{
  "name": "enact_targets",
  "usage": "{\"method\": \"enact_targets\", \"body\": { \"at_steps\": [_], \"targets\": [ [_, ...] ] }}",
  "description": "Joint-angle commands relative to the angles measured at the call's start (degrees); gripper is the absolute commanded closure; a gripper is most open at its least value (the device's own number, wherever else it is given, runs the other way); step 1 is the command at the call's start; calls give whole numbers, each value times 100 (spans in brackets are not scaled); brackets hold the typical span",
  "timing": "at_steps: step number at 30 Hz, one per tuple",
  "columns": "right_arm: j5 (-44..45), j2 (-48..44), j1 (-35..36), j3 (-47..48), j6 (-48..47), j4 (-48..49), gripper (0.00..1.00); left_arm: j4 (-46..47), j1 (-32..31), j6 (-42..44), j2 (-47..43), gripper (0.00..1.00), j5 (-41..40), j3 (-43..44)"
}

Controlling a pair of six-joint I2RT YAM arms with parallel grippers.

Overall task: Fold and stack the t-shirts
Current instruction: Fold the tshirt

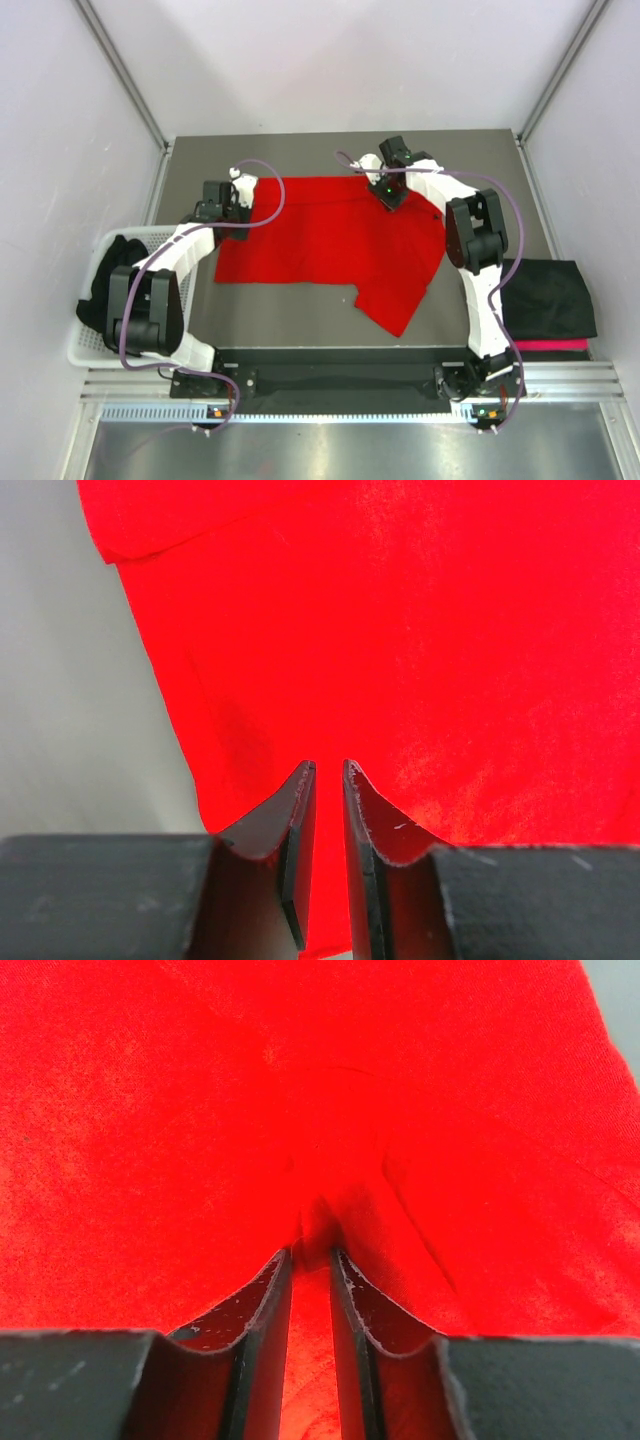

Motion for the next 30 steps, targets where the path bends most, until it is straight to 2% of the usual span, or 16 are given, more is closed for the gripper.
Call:
{"method": "enact_targets", "body": {
  "at_steps": [1,6,11,30],
  "targets": [
    [163,-126,-15,70,28,32,78,244,29,-4,3,78,42,-12],
    [163,-257,-14,62,99,23,87,227,29,-4,-49,78,33,-21],
    [207,-512,-6,-17,99,49,92,227,29,-22,-58,78,68,-12],
    [278,-934,486,-422,125,-3,91,262,29,-22,-94,78,86,-47]
  ]
}}
